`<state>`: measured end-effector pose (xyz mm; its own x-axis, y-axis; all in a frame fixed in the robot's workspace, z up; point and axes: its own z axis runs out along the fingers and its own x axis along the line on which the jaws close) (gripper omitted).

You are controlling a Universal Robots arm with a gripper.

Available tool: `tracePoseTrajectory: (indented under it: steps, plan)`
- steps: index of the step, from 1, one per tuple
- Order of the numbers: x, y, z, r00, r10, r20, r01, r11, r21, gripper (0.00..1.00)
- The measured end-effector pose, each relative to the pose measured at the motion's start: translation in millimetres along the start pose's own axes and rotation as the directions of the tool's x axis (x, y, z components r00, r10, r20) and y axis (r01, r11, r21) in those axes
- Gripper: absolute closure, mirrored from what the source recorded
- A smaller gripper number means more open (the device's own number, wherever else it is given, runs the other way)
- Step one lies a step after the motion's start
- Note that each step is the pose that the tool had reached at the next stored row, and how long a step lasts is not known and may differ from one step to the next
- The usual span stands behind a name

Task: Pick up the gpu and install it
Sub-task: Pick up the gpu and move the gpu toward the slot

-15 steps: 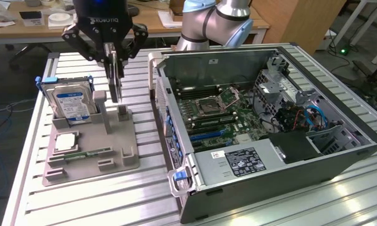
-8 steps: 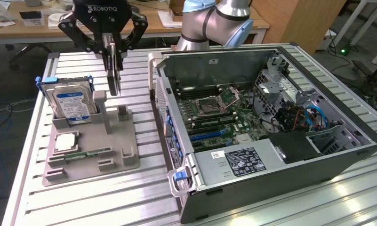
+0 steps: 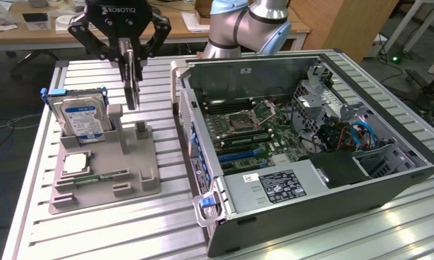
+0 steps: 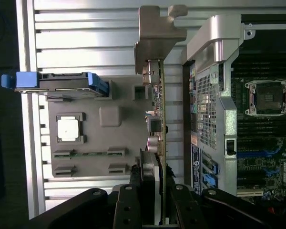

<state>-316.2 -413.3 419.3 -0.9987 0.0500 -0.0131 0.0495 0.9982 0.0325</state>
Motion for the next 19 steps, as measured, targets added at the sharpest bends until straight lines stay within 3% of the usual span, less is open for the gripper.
tracePoseTrajectory:
  steps: [19]
  plan:
    - [-35.1, 1.7, 0.6, 1.0, 0.0, 0.0001, 0.0, 1.0, -0.0001, 0.72]
